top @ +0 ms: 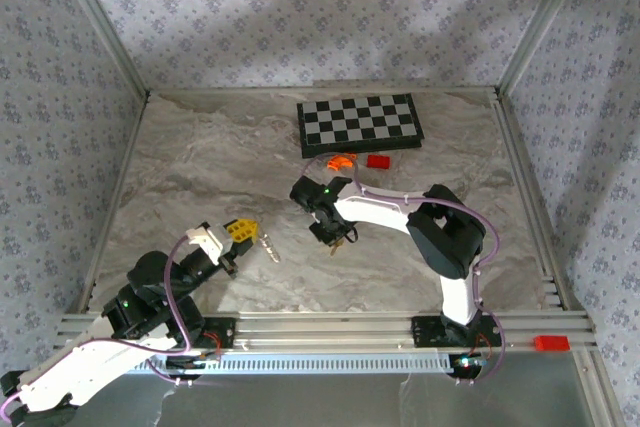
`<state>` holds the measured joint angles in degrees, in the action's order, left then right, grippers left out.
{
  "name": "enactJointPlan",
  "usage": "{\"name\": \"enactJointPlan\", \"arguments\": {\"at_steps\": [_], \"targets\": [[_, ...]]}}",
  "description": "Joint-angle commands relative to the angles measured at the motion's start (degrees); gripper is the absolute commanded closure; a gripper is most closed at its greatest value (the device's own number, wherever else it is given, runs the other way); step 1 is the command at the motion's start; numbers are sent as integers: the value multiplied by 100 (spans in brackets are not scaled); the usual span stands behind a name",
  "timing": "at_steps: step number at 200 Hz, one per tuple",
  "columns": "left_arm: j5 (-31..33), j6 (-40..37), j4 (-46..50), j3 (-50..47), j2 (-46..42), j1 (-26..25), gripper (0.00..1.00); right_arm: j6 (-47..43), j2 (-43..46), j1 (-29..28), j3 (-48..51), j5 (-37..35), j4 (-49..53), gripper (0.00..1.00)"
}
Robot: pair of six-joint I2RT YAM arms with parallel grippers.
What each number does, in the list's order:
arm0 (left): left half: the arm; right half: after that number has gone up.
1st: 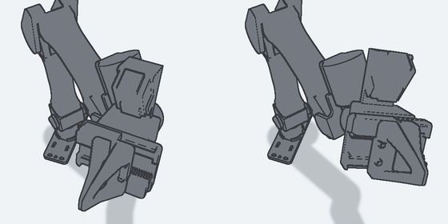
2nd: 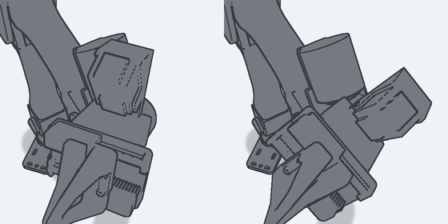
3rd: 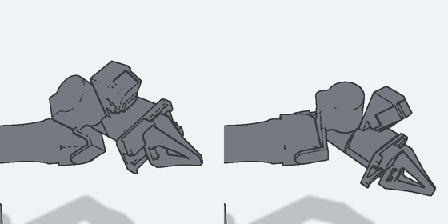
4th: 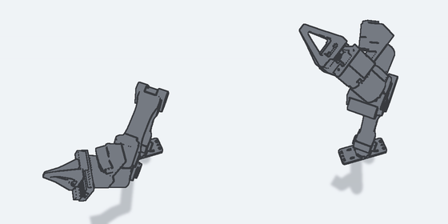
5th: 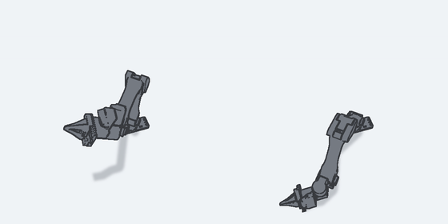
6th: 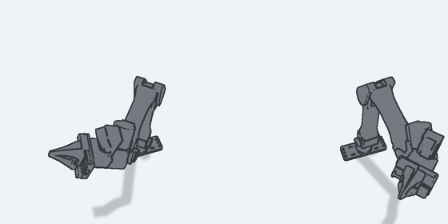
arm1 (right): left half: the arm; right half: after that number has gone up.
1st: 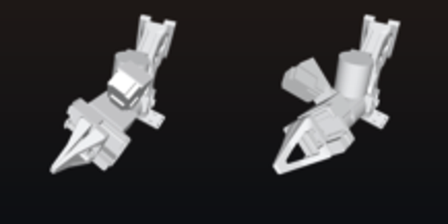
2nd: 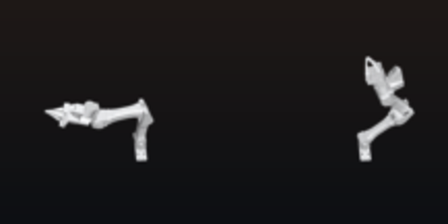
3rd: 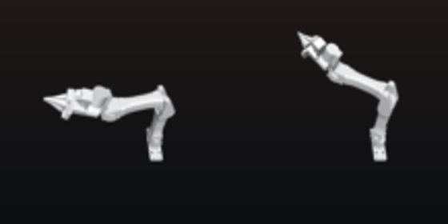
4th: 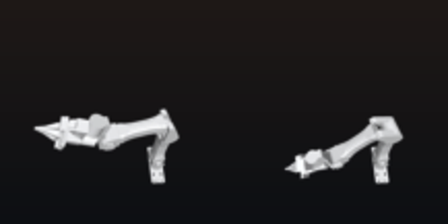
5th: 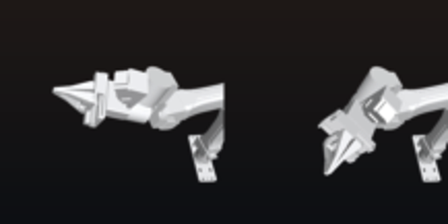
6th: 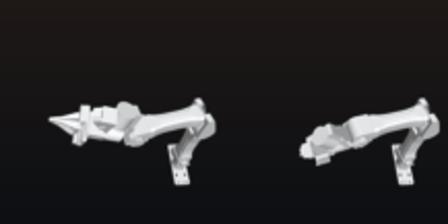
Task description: Put the keys on the keyring
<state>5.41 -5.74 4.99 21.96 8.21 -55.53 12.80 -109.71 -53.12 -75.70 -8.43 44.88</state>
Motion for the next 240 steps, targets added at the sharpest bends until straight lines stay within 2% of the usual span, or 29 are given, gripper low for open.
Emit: {"name": "enactJointPlan", "arguments": {"at_steps": [1, 68, 75, 94, 240], "targets": [[-21, 1, -201, 20, -88, -37, 100, 29, 33, 54, -145, -169, 184, 73], [-32, -17, -218, 38, -85, -37, 100, 353, 133, 372, 88, 439, -118, 67], [-35, -20, -226, 37, -82, -37, 100, 372, 126, 389, 107, 458, -146, 62], [-35, -26, -227, 37, -83, -37, 100, 381, 93, 392, 78, 449, -160, 59], [-39, -24, -209, 46, -82, -37, 100, 380, -112, 58, -108, 481, -217, 65]]}}
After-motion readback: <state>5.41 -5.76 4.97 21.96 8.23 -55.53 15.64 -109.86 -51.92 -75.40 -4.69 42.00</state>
